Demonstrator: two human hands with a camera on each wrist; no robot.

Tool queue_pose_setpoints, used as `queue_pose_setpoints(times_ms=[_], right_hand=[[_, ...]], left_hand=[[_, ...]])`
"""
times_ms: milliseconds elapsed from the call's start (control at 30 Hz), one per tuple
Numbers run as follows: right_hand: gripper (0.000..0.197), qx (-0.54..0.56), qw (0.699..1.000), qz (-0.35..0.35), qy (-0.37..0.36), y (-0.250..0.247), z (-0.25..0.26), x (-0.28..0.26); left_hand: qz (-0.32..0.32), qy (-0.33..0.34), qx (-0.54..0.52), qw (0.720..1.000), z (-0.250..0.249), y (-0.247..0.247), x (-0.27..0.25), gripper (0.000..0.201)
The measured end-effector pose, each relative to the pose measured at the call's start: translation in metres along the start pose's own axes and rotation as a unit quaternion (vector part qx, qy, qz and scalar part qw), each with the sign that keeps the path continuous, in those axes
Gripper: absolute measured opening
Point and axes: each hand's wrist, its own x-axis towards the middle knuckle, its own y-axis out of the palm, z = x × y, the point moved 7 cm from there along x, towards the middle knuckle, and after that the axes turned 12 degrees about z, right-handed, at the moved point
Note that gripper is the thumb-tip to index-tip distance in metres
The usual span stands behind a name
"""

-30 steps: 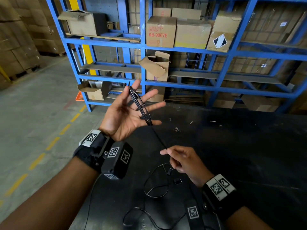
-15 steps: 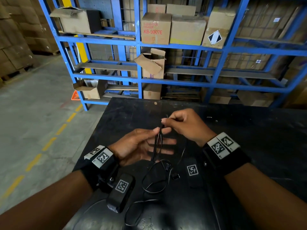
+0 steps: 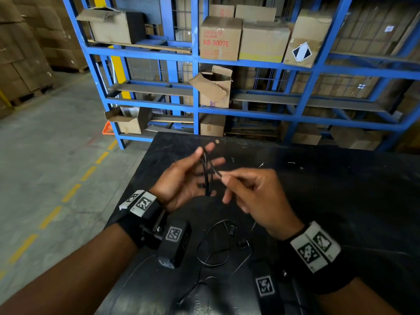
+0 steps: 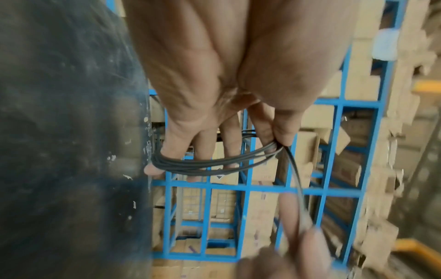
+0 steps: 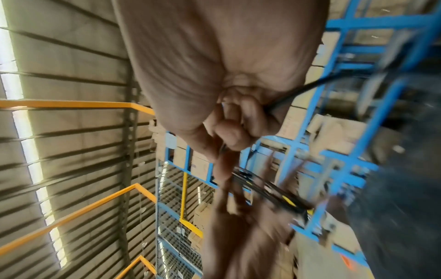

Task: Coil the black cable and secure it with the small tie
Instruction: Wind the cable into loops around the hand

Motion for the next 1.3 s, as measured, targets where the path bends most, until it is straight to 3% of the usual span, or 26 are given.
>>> queue_pose_setpoints(times_ms=[167, 367, 467, 567, 633, 800, 867, 1000, 1100, 1300], right_hand=[[0.025, 0.174, 0.981, -0.016, 0.082, 0.018, -0.065, -0.023], [0.028, 0.264, 0.952, -0.021, 0.157, 0.010, -0.112, -0.033], [0.033, 0.273, 0.944, -0.059, 0.175, -0.009, -0.122, -0.032], [0.012, 0.207, 0.961, -0.073, 0.167, -0.027, -0.111, -0.019], [0.013, 0.161, 0.972, -0.068, 0.159, -0.040, -0.097, -0.004], [0.007, -0.013, 0.992, 0.027, 0.123, -0.047, -0.033, 0.034], [0.006, -0.101, 0.988, 0.067, 0.095, -0.038, -0.009, 0.044], [0.004, -0.187, 0.977, 0.074, 0.066, -0.033, 0.015, 0.054], [0.005, -0.211, 0.974, 0.066, 0.042, -0.030, 0.023, 0.049], [0.009, -0.161, 0.986, -0.032, -0.028, -0.023, 0.022, 0.012]], left_hand=[[0.055, 0.104, -0.121, 0.986, -0.032, -0.005, 0.004, 0.039], [0.176, 0.143, -0.172, 0.959, -0.057, 0.013, -0.003, 0.039], [0.232, 0.114, -0.179, 0.949, -0.056, 0.029, -0.012, 0.040], [0.270, 0.034, -0.155, 0.950, -0.032, 0.046, -0.022, 0.036], [0.274, -0.028, -0.103, 0.956, -0.011, 0.050, -0.026, 0.036], [0.226, -0.152, 0.053, 0.961, 0.027, 0.050, -0.031, 0.044], [0.201, -0.176, 0.080, 0.960, 0.037, 0.048, -0.029, 0.041], [0.159, -0.201, 0.125, 0.958, 0.045, 0.042, -0.023, 0.041], [0.113, -0.184, 0.128, 0.968, 0.040, 0.030, -0.019, 0.043], [0.015, -0.051, 0.031, 0.998, 0.017, -0.003, -0.015, 0.043]])
